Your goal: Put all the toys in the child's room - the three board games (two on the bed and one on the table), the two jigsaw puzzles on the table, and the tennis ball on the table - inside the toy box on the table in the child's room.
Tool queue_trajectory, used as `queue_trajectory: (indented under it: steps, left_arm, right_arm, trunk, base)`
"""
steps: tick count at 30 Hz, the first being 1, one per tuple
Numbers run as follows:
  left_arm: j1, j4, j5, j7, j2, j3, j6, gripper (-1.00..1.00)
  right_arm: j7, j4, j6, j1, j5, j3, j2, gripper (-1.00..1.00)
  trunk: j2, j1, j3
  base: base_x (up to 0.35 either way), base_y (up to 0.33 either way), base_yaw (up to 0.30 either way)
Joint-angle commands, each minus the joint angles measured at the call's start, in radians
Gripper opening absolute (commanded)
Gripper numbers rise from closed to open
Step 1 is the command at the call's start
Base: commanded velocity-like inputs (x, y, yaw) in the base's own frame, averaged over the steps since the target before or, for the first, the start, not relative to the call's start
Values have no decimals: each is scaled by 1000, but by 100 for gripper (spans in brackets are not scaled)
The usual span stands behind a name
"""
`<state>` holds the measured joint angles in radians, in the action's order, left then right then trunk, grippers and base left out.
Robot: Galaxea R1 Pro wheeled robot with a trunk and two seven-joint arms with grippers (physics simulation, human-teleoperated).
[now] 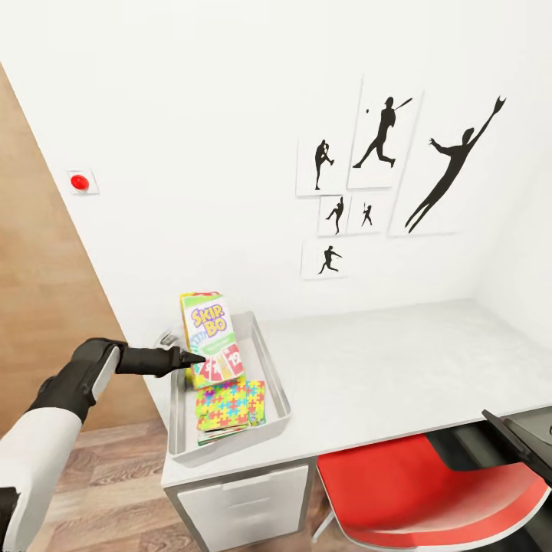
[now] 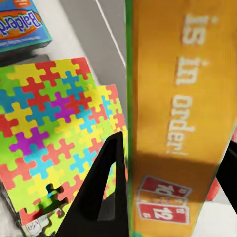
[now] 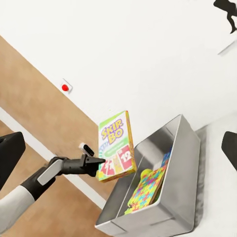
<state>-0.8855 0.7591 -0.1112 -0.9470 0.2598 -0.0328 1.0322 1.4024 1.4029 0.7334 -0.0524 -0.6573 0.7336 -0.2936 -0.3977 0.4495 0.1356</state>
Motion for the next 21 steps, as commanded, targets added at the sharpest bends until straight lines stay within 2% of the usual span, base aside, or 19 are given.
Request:
queue_trajectory:
  steps: [1,3,6,21]
  left_arm:
    - [-2,-8,-10,26,-7,-1,10,-100]
    - [-4,-19,-5,63,-27,-1,11,-100]
    - [-4,-25,-3,76,-38,0,11,-100]
    - [-4,-86,6,82,-46,1,11,-100]
  right_arm:
    - [1,-1,10,-1,-3,0,-2,100]
    - [1,-2,12,-1,-3,1,-6,100]
    - [1,-2,13,-1,-4,1,-9,100]
    - [-2,-2,14,-1,-4,0,-10,100]
  trunk:
    - [-2,1,3]
    - [-2,1,5]
    - [-2,1,9]
    - [-2,1,33]
  base:
    - [0,0,0]
    - [0,0,0]
    - [0,0,0]
    - [0,0,0]
